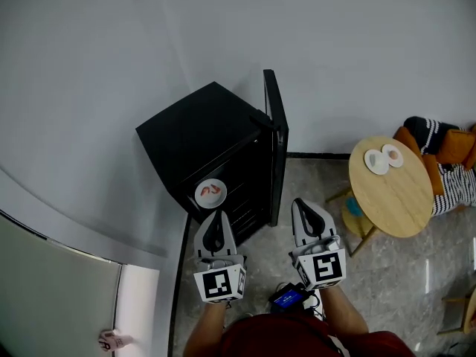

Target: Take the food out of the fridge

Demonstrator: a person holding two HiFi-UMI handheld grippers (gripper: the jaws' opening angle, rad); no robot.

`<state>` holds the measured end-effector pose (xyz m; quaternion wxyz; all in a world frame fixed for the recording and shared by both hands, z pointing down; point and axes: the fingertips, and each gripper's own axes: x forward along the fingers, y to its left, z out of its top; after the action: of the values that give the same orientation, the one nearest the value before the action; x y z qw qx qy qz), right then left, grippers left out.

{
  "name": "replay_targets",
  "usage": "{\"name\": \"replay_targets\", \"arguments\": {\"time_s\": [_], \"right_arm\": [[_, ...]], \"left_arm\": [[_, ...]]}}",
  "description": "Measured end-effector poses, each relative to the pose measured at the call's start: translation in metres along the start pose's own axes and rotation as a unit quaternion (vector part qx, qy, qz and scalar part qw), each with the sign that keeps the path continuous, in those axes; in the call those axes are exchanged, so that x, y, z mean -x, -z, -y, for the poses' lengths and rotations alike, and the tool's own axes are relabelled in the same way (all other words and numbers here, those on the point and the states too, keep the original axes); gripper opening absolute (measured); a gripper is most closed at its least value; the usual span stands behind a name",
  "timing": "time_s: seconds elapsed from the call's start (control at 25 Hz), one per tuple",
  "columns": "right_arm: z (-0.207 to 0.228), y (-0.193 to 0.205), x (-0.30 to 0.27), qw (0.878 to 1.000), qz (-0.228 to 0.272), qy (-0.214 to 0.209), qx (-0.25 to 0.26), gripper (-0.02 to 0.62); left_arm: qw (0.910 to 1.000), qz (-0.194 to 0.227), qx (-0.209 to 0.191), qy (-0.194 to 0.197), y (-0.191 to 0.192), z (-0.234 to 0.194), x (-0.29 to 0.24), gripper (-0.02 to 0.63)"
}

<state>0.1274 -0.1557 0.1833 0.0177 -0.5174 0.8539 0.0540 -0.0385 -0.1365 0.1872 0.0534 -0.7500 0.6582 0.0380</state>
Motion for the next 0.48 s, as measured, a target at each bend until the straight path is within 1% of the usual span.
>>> {"name": "replay_targets", "arguments": {"time_s": [0.24,0.48], "right_arm": [[0.032,0.004,-0.013,1.0,0.002,-0.025,-0.005,0.023],[0.039,0.006,-0.029,0.999,0.001,-0.041,-0.005,0.023]], "left_arm": [[0.9996,0.0,-0.006,-0.026,-0.001,0.021,-0.024,0.014],[0.9994,0.001,-0.004,-0.034,0.001,0.025,-0.037,0.014]]}}
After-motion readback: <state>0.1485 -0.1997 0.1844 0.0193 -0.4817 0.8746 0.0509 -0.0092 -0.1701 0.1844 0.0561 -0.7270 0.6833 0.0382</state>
